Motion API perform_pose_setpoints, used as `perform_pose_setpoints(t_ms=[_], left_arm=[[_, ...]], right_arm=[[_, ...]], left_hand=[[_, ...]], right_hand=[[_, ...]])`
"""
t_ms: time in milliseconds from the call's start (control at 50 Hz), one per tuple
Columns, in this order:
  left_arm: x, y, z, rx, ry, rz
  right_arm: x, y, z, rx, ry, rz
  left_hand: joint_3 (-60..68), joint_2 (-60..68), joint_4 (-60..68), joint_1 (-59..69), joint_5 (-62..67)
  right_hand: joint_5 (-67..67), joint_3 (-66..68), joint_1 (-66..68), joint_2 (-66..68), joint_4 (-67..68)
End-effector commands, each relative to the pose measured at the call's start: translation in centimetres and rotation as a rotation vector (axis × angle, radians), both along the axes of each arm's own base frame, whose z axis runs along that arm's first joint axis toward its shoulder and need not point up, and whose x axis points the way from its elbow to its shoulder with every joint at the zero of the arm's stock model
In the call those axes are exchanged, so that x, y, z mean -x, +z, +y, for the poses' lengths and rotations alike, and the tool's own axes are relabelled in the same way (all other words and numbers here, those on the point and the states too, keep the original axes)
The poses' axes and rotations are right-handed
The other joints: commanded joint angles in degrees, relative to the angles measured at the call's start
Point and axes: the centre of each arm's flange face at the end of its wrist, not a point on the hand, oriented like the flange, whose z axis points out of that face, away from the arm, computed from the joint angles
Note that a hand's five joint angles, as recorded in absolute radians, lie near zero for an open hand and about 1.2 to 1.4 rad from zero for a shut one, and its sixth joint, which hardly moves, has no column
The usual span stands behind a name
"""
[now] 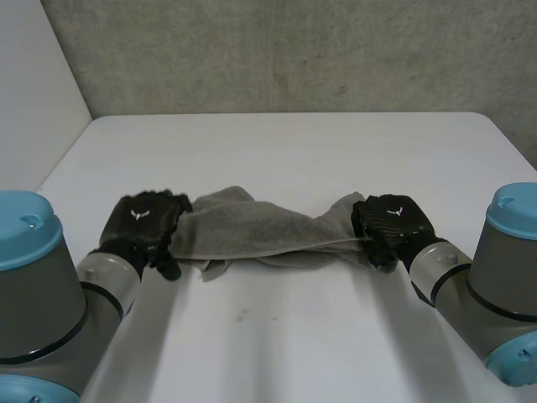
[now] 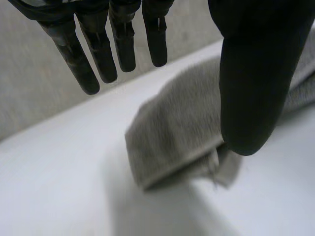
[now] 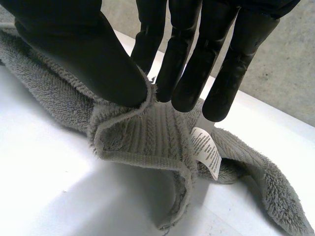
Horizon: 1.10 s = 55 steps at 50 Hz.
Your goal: Fold the laundry
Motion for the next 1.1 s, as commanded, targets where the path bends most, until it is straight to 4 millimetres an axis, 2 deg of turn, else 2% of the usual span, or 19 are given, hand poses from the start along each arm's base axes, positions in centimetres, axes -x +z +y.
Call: perform_pose_setpoints(t_ms=[20, 200, 240, 360, 540, 820, 1100], left_arm=[[-1.2, -3.3, -2.5, -0.089, 0.061, -0.046], [-0.4, -4.6, -5.1, -0.048, 0.051, -0.015], [-0.3, -5.0, -6.2, -0.021, 0.051, 0.001], [-0.3, -5.4, -7.2, -0.008, 0.038, 0.018], [0.1, -6.0, -7.7, -0.018, 0.018, 0.020], [0.0, -6.6, -7.2, -0.047, 0.017, 0.008], [0.4, -7.4, -8.4, -0.040, 0.018, 0.009]], right_arm=[[0.0, -0.1, 0.1, -0.003, 0.001, 0.001], [0.0, -0.1, 0.1, -0.004, 0.002, 0.001], [0.0, -0.2, 0.1, -0.004, 0.003, 0.003], [0.0, -0.2, 0.1, -0.006, 0.003, 0.003], [-0.1, -0.6, 0.2, -0.017, 0.006, 0.008], [0.0, -0.6, -0.3, -0.009, -0.009, 0.007], [0.0, -0.2, -0.6, -0.006, -0.015, -0.009]], left_hand=[[3.8, 3.8, 3.8, 4.1, 3.7], [5.2, 5.2, 5.1, 5.5, 5.1], [8.2, 8.2, 8.1, 8.5, 8.1], [12.6, 12.6, 12.5, 12.9, 12.5], [15.1, 15.1, 15.0, 15.4, 15.0], [14.1, 14.1, 14.0, 14.4, 14.0], [15.8, 15.8, 15.7, 16.1, 15.7]], right_hand=[[13.0, 12.3, 24.5, 12.5, 11.6], [13.0, 12.3, 24.5, 12.5, 11.6], [13.0, 12.3, 24.5, 12.5, 11.6], [13.0, 12.3, 24.5, 12.5, 11.6], [13.0, 12.3, 24.5, 12.5, 11.6], [13.0, 12.3, 24.5, 12.5, 11.6], [13.0, 12.3, 24.5, 12.5, 11.6]])
